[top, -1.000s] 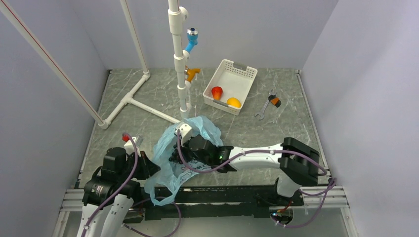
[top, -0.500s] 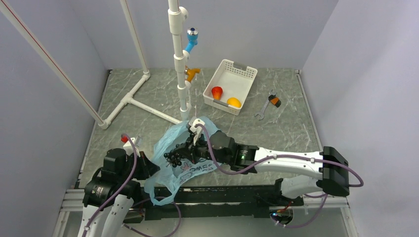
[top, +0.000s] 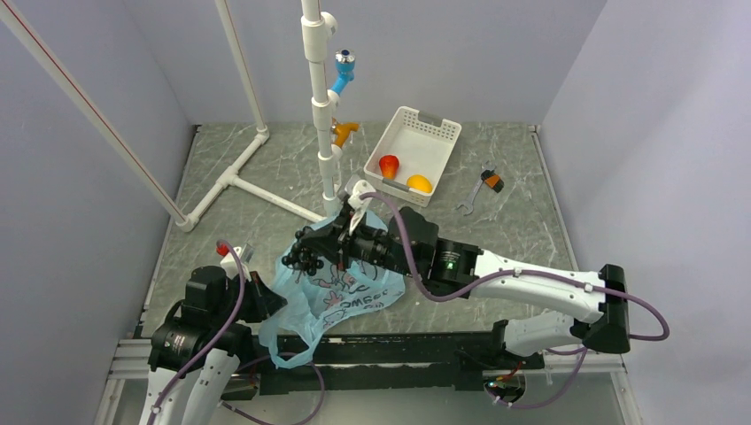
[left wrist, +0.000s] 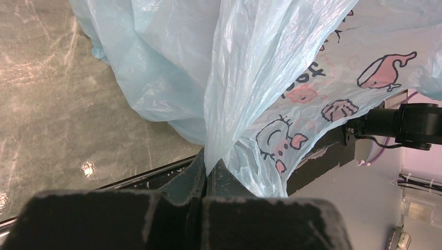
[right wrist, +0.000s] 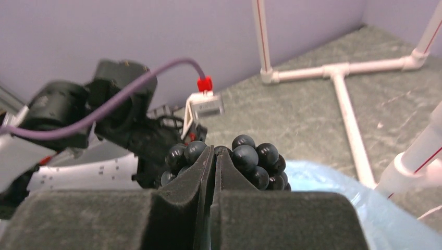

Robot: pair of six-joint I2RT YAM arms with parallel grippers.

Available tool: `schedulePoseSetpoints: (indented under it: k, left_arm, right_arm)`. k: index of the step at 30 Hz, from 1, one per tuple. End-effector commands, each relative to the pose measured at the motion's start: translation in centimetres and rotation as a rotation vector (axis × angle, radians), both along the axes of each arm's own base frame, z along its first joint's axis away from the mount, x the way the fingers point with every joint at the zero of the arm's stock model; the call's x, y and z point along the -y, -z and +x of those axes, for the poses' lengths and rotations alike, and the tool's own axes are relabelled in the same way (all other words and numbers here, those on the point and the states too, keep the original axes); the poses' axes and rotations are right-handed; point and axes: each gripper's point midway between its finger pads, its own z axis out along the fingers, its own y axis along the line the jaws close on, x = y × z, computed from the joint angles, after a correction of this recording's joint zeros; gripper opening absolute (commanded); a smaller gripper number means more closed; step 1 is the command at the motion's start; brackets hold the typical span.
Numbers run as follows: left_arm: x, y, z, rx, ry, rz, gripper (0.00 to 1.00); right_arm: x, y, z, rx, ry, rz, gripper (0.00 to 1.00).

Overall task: Take the fake fruits out of the plastic bag
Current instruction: Take out the fake fruit from the plastic bag, then place the fake fruit in the bin, then place the plastic bag at the center of the board.

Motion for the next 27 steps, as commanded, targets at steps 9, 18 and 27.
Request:
schedulePoseSetpoints:
  k: [9, 18, 27]
  left_arm:
    - [0.2, -0.3, 0.5, 0.017, 0.004, -0.01, 0.0]
    - [-0.2, -0.8, 0.8, 0.018, -0.038, -0.008, 0.0]
    - [-6.0, -8.0, 4.7, 0.136, -0.304, 0.246, 0.0]
  right_arm:
    - [7.0, -11.4, 7.8, 0.171, 0.323, 0.143, 0.0]
    - [15.4, -7.7, 16.1, 0.092, 0.705, 0.099, 0.0]
    - [21.0, -2.0, 23.8, -0.001, 0.958, 0.008, 0.0]
